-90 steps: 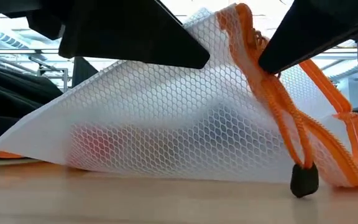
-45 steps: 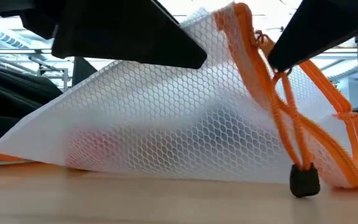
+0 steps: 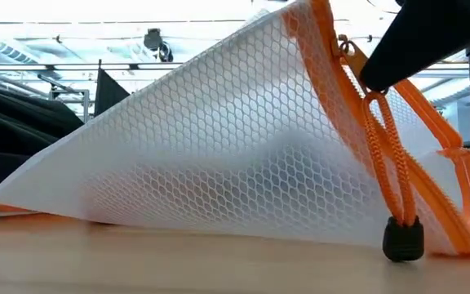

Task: Unpack backpack
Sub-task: Close the orange zip bag

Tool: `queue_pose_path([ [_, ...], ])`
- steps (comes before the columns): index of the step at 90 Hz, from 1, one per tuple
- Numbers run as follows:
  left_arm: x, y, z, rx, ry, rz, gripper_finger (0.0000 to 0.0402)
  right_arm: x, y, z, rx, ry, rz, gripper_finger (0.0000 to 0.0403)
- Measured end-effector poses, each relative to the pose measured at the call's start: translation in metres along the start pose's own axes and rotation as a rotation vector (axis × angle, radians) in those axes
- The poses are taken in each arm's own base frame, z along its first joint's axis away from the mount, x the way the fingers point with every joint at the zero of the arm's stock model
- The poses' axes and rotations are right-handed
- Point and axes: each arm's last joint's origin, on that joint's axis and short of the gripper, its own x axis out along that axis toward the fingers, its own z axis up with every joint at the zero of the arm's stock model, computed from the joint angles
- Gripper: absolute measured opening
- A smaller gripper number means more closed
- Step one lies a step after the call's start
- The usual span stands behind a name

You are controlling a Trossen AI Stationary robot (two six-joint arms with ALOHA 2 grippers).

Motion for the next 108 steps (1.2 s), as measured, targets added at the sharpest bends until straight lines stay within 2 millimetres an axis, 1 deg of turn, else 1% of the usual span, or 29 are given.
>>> queue_pose_path([
  [8,0.001,0.003,0.007,-0.015,-0.014,-0.01,0.0168,0.0,0.0,0.0,0.0,0.0,0.0,0.0],
  [14,0.003,0.004,0.008,-0.02,-0.016,-0.034,0.0177,0.0,0.0,0.0,-0.007,-0.001,0.0,0.0],
  [23,0.007,0.005,0.007,-0.026,-0.016,-0.093,0.0182,0.0,0.0,0.0,-0.017,0.0,0.0,0.0],
  [30,0.009,0.006,0.007,-0.034,-0.015,-0.107,0.0181,0.0,0.0,0.0,-0.018,-0.001,0.001,0.0],
  [45,0.012,0.009,0.007,-0.055,-0.01,-0.103,0.0162,0.0,0.001,0.0,-0.017,-0.006,0.007,0.0],
  [78,0.016,0.01,0.004,-0.047,0.006,-0.123,0.0087,0.0,0.001,0.001,-0.021,-0.007,0.008,0.0],
  [108,0.018,0.011,0.0,-0.073,0.037,-0.124,0.0081,0.0,0.001,0.001,-0.021,-0.008,0.008,0.0],
])
